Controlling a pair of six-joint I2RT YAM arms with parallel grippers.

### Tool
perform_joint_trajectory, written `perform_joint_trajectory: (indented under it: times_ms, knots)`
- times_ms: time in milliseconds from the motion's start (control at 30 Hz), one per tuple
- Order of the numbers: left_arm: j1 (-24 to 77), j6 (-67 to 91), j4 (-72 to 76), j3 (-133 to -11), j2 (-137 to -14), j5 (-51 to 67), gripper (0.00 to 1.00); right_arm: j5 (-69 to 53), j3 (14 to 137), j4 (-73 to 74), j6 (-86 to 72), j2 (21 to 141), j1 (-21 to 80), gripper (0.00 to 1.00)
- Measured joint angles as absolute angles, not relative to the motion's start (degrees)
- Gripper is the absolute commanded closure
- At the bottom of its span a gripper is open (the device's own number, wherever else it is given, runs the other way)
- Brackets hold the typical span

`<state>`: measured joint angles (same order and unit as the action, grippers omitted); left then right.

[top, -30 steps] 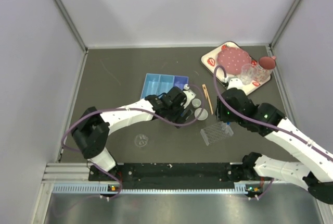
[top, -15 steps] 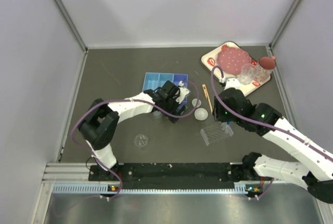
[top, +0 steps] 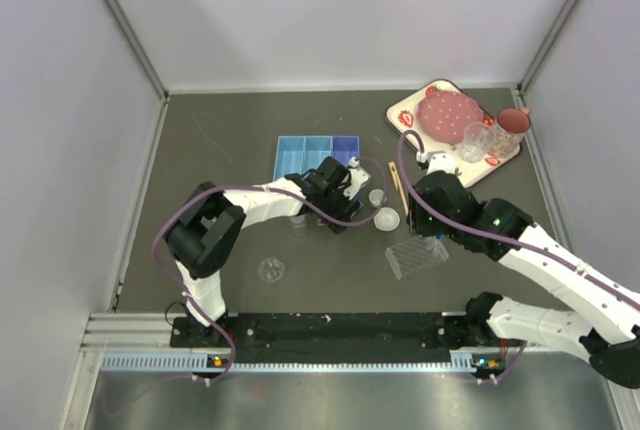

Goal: Organize the chemistry lab equipment

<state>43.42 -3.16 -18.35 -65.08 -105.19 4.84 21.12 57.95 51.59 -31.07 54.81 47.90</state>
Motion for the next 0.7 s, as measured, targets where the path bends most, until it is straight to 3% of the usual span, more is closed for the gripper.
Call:
perform_joint_trajectory:
  times_ms: [100,300,367,400,700]
  knots:
    - [43.24,-2.81,-16.88,-65.3,-105.67,4.86,0.55,21.12,57.76,51.59,-31.07,54.81,47.9,0.63]
    - [42.94,-1.65,-16.12,-65.21,-105.91,4.93,0.72,21.08,57.76,51.57,-31.07,54.81,47.9,0.64]
    - [42.96,-1.39,-15.68,-64.93,-105.84,4.93,0.86,21.08,57.76,51.57,-31.09,54.81,47.9,0.64]
    - [42.96,-1.06,-15.4,-64.64,-105.69,4.97,0.98,21.04,57.76,51.57,-31.09,54.81,47.9,0.64]
    - [44.64,1.58,-15.35,-61.91,-103.22,5.48,1.0,20.38,57.69,51.59,-31.11,54.33,47.9,0.64]
